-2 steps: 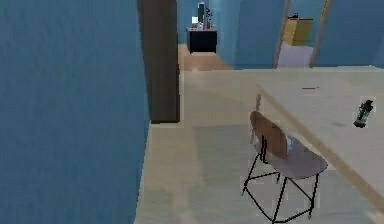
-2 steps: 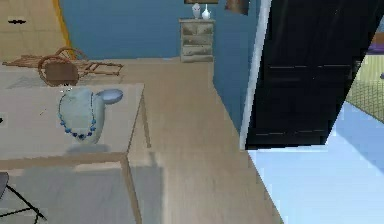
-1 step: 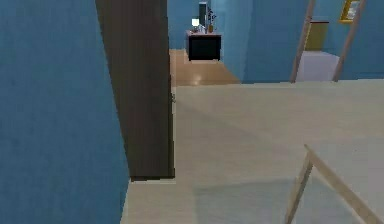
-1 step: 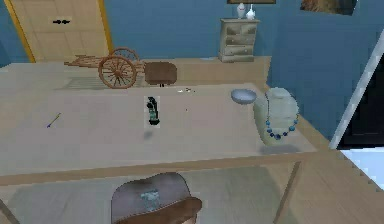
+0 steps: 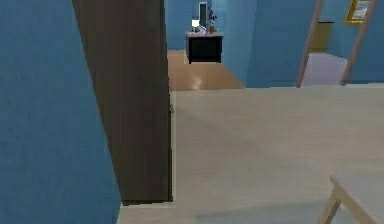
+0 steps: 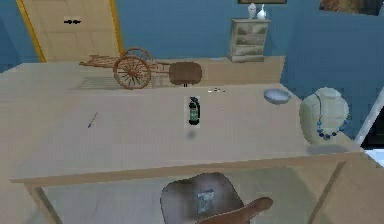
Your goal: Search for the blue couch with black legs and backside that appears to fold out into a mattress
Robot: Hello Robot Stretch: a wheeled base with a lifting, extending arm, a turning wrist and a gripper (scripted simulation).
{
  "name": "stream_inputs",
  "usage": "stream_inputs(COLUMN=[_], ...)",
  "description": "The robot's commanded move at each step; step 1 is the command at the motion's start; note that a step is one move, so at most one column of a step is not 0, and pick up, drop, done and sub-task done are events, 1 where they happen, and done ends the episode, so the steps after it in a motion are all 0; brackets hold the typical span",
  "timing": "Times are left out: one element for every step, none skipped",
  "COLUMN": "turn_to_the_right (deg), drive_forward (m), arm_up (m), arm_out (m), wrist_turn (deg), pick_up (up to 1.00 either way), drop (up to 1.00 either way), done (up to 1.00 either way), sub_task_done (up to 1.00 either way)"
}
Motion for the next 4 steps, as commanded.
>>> stream_inputs(turn_to_the_right=[3.0, 0.0, 6.0, 0.0], drive_forward=[0.00, 1.00, 0.00, 0.75], arm_up=[0.00, 0.00, 0.00, 0.00], arm_out=[0.00, 0.00, 0.00, 0.00], wrist_turn=[0.0, 0.0, 0.0, 0.0], pick_up=[0.00, 0.00, 0.00, 0.00], drop=[0.00, 0.00, 0.00, 0.00], done=[0.00, 0.00, 0.00, 0.00], sub_task_done=[0.00, 0.00, 0.00, 0.00])
